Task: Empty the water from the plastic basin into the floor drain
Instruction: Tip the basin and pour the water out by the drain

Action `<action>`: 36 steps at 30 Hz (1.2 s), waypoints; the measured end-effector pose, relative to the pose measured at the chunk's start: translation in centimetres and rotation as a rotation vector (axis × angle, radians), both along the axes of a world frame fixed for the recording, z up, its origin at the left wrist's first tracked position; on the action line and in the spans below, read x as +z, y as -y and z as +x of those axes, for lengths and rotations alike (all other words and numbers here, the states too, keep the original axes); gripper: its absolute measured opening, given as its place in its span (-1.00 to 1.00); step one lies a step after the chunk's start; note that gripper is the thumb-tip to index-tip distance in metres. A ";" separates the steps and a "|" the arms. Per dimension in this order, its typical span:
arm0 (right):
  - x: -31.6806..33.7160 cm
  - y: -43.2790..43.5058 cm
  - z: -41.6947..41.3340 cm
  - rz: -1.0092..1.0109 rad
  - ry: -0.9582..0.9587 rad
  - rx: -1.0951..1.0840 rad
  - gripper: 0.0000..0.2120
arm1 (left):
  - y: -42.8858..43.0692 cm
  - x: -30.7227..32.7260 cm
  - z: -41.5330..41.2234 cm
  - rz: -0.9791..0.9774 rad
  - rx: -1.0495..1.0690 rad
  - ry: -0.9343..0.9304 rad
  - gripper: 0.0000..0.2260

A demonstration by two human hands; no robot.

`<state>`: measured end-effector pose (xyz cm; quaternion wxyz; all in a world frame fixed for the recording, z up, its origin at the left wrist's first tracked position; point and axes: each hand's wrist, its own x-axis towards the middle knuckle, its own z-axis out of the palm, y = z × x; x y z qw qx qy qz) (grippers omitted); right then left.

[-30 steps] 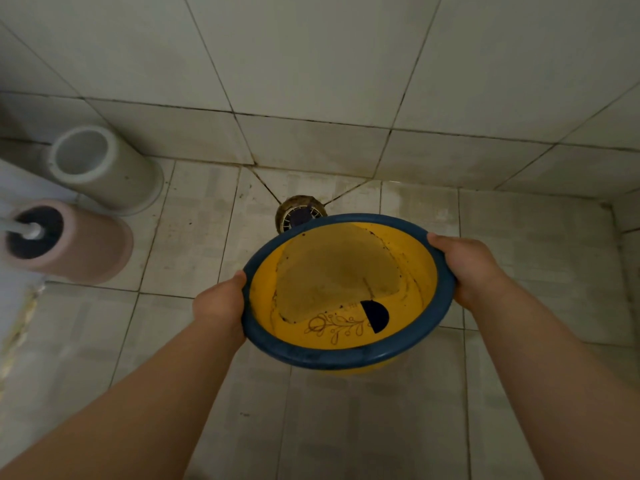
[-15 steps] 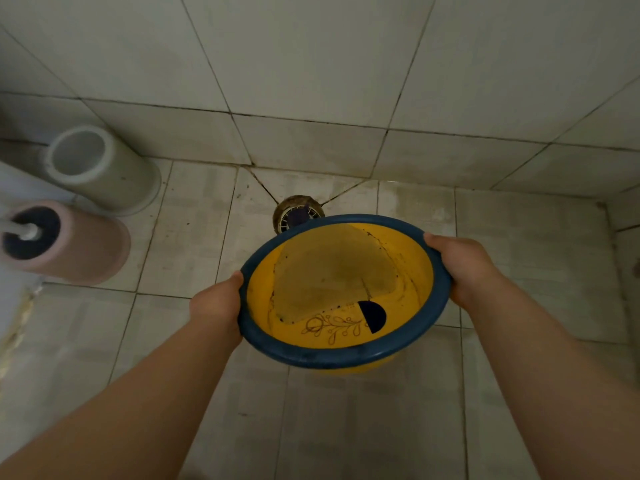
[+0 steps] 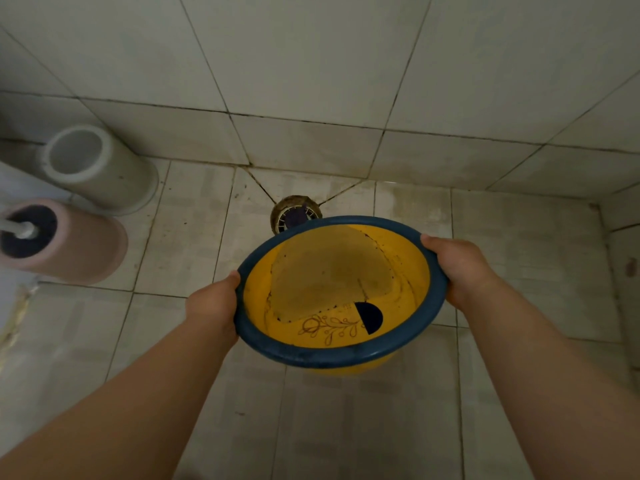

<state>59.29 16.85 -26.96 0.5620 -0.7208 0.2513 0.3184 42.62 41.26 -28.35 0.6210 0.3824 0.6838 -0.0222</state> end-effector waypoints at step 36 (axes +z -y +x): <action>0.9 0.0 0.0 0.020 0.005 -0.017 -0.82 | 0.6 0.5 0.1 -0.012 0.013 0.009 -0.60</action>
